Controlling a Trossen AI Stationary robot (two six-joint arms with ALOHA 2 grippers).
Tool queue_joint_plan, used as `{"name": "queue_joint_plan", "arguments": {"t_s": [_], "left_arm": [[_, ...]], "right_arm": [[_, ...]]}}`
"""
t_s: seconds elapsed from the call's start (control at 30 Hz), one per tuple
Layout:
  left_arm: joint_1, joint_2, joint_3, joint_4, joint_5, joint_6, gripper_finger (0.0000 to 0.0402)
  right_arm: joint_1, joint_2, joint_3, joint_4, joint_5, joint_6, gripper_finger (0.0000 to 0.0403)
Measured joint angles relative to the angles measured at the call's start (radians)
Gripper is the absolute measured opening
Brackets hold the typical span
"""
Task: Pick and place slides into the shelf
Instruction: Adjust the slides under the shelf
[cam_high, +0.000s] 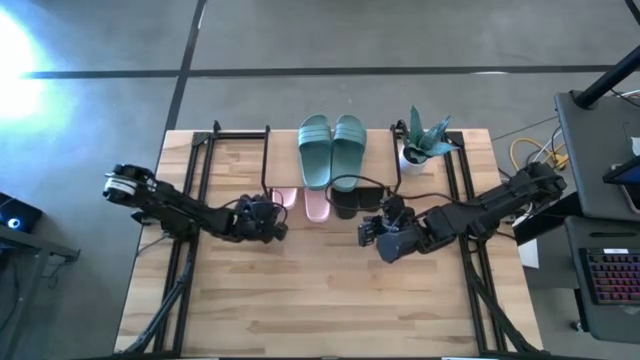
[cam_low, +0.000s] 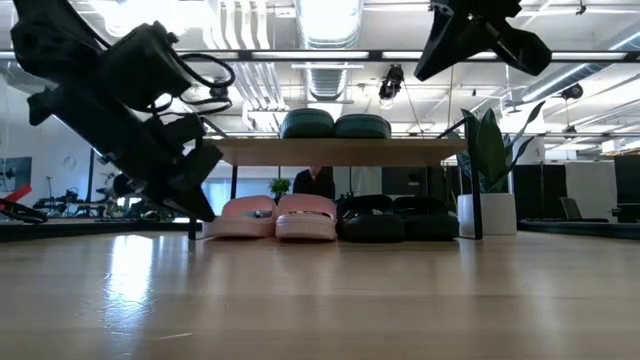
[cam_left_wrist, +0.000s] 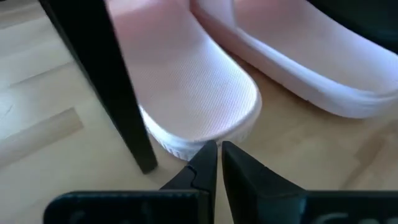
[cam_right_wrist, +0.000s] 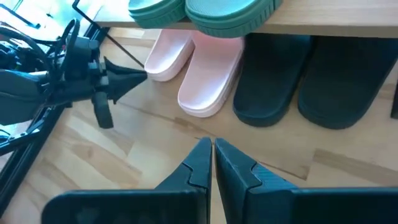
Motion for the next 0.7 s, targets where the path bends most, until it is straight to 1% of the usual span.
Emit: {"name": "queue_joint_plan", "arguments": {"t_s": [0.07,0.13,0.2,0.27,0.33,0.4,0.53,0.7], "left_arm": [[0.001,-0.008,0.0,0.002,0.026,-0.004,0.0012],[-0.015,-0.025,0.001,0.022,0.099,-0.01,0.0012],[-0.053,-0.034,0.001,0.094,0.148,-0.01,0.0012],[-0.102,-0.032,0.001,0.173,0.144,0.011,0.0012],[-0.141,-0.008,0.004,0.284,0.131,0.08,0.0012],[-0.157,0.03,0.02,0.342,0.13,0.146,0.0012],[-0.15,0.13,0.086,0.336,0.123,0.238,0.0012],[-0.137,0.255,0.201,0.339,0.123,0.361,0.0012]], "right_arm": [[0.001,0.0,0.0,0.0,0.0,0.008,0.0013],[0.001,0.0,0.0,0.0,-0.001,0.009,0.0013],[0.001,0.0,0.0,0.0,-0.001,0.01,0.0013],[0.001,0.0,0.0,0.0,-0.002,0.018,0.0013],[0.001,0.0,0.0,0.0,-0.002,0.018,0.0013],[0.001,0.0,0.0,-0.001,-0.002,0.018,0.0013],[0.001,0.0,0.0,-0.001,-0.002,0.017,0.0013],[0.001,0.0,0.0,0.0,-0.003,0.024,0.0013]]}}
